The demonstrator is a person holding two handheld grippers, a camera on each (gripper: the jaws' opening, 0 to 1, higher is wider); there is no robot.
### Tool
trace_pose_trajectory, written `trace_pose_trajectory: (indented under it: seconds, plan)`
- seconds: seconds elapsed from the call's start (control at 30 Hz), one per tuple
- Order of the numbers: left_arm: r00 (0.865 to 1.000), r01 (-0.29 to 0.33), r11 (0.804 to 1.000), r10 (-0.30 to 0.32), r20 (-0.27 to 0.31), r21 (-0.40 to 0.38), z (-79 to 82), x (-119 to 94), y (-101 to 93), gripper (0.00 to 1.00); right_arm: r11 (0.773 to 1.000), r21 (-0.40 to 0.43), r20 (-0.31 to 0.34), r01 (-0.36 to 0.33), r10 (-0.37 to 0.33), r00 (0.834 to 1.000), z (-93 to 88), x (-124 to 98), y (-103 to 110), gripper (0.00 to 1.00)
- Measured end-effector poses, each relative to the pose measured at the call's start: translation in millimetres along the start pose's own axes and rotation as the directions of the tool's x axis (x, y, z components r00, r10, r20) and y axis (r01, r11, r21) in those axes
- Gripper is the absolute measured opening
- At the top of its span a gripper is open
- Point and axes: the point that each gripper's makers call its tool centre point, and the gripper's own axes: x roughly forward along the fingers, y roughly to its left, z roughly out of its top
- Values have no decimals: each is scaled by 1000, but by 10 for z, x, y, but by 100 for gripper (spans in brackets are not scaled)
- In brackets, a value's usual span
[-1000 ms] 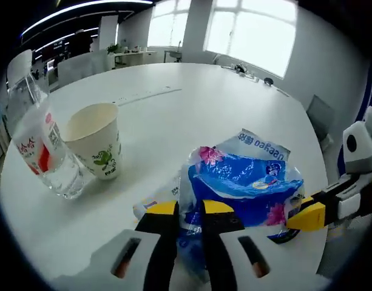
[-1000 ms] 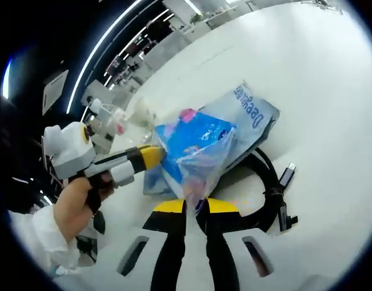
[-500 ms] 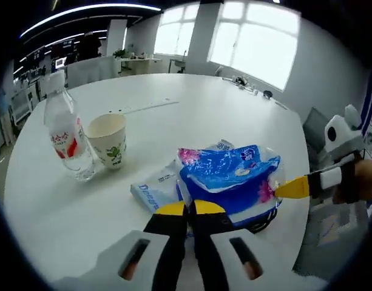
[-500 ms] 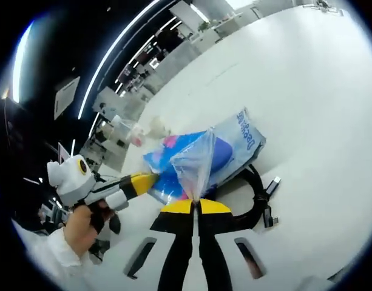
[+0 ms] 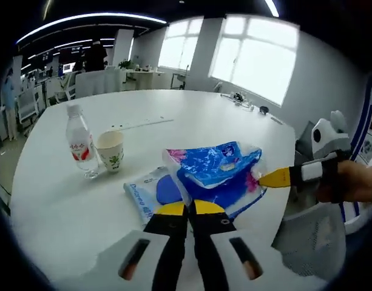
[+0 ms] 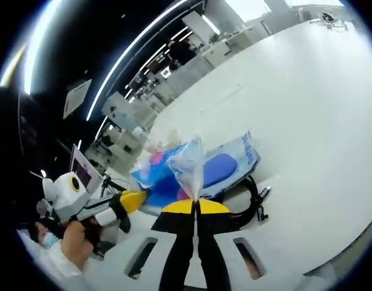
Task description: Arrange the tabletop items into an orderly group along one side of the table until the central work area is clear of visible clutter.
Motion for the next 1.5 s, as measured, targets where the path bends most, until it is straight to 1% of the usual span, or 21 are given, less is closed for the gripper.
trace_pose_trajectory:
  seconds: [0.07, 0.13, 0.23, 0.33, 0.43, 0.57, 0.63, 0.7, 0.73, 0.77, 0.87, 0.97, 1.07, 1.1, 1.13, 1.17, 1.2, 1.27, 1.37, 1.4, 1.5]
  plan:
    - [1000, 5, 1000, -5, 28, -4, 34, -66, -70, 0, 1000, -3, 7, -7, 7, 1000, 22, -81, 30, 0]
    - [998, 14, 1000, -13, 60, -21, 82, -116, -140, 0, 1000, -30, 11, -8, 8, 1000, 41, -160, 44, 0]
    - [996, 24, 999, -21, 83, -29, 121, -156, -238, 0, 999, -47, 22, -8, 9, 1000, 80, -299, 50, 0]
    - [993, 44, 999, -41, 109, -19, 178, -169, -396, 0, 997, -72, 44, 0, 3, 999, 154, -411, 33, 0]
    - [991, 54, 998, -55, 120, 8, 218, -129, -512, 0, 994, -108, 48, -6, 12, 999, 231, -480, -48, 0]
    - [991, 57, 998, -54, 119, -19, 256, -41, -614, 0, 994, -104, 40, -29, 33, 999, 369, -506, -168, 0]
    - [992, 41, 999, -39, 124, -14, 307, 18, -648, 0, 993, -110, 30, -50, 53, 998, 459, -465, -227, 0]
    - [994, 9, 1000, -7, 112, -13, 339, 108, -644, 0, 992, -97, 8, -79, 80, 997, 535, -415, -282, 0]
    - [995, -14, 999, 17, 97, -30, 356, 166, -645, 0, 991, -99, -7, -86, 86, 996, 558, -403, -306, 0]
    - [995, -24, 999, 27, 98, -33, 393, 204, -661, 0, 989, -111, -22, -93, 91, 996, 604, -397, -347, 0]
    - [992, -53, 998, 58, 114, -44, 535, 332, -729, 0, 986, -118, -30, -117, 114, 993, 766, -381, -482, 0]
    - [992, -76, 996, 81, 94, -48, 607, 514, -817, 0, 986, -96, -41, -139, 135, 990, 937, -350, -685, 0]
    - [993, -100, 995, 101, 65, -18, 692, 715, -937, 0, 986, -85, -44, -146, 142, 989, 1084, -368, -874, 0]
    - [992, -122, 992, 121, 26, 26, 708, 791, -970, 0, 986, -80, -45, -149, 146, 988, 1122, -373, -925, 0]
    - [991, -137, 984, 136, 16, 111, 785, 894, -1032, 0, 986, -73, -46, -151, 148, 988, 1173, -383, -1012, 0]
    - [990, -141, 982, 139, 17, 126, 817, 931, -1058, 0, 986, -69, -47, -149, 146, 988, 1192, -383, -1051, 0]
    - [990, -142, 981, 141, 20, 131, 887, 1026, -1124, 0, 988, -59, -50, -143, 141, 989, 1239, -386, -1141, 0]
    - [991, -133, 988, 132, 28, 80, 988, 1183, -1199, 0, 989, -40, -46, -141, 139, 989, 1353, -396, -1284, 0]
    - [989, -144, 988, 142, 31, 58, 1086, 1356, -1204, 0, 988, 2, -40, -157, 157, 987, 1534, -395, -1419, 0]
    - [989, -146, 988, 145, 31, 50, 1107, 1403, -1207, 0, 986, -8, -36, -164, 163, 986, 1619, -373, -1458, 0]
    - [987, -159, 986, 158, 21, 47, 1154, 1554, -1216, 0, 984, -24, -37, -174, 173, 984, 1763, -318, -1515, 0]
